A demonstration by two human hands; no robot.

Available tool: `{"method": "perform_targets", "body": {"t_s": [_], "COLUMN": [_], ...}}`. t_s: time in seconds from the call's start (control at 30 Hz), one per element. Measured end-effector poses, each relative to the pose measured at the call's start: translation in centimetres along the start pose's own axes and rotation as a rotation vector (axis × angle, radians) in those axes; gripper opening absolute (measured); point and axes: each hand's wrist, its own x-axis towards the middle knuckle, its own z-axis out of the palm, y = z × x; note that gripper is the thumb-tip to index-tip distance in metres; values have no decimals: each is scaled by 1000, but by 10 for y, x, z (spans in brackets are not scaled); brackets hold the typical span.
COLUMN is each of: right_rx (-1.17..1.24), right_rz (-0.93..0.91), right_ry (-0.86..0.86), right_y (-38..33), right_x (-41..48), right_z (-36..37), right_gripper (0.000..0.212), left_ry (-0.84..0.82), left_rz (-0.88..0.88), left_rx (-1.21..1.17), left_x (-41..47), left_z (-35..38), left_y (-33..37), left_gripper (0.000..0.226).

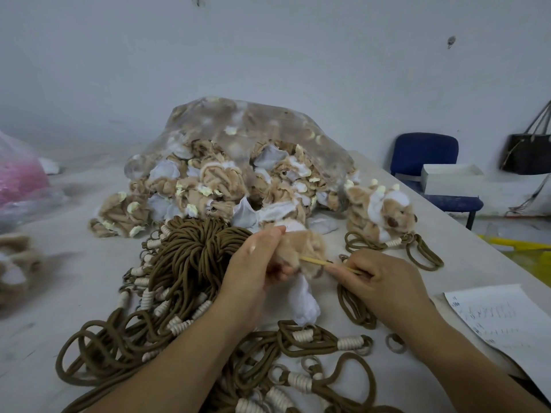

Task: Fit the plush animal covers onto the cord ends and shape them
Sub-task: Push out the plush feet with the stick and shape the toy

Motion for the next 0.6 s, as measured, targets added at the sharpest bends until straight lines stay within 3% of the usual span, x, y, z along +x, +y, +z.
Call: {"method": "perform_targets", "body": {"t_s": [0.17,0.27,0.43,0.6], "right_rx": [85,237,269,186], "right_rz": [28,82,125,73], "right_ry": [-40,-68,-76,-70], "right_y": [-13,-20,-18,-2], "right_x": [-1,-2,1,-2], "right_z": [4,11,14,6], "right_gripper": [62,51,50,57], "left_ry": [-64,-46,-32,158], "left_rz": [24,83,146,67], "left_rx": [203,362,361,288], "left_x": [-5,-6,-5,-3], "left_z": [2,6,3,-4], "left_y": [-3,-7,-4,-1], "left_gripper": [52,52,53,55]}}
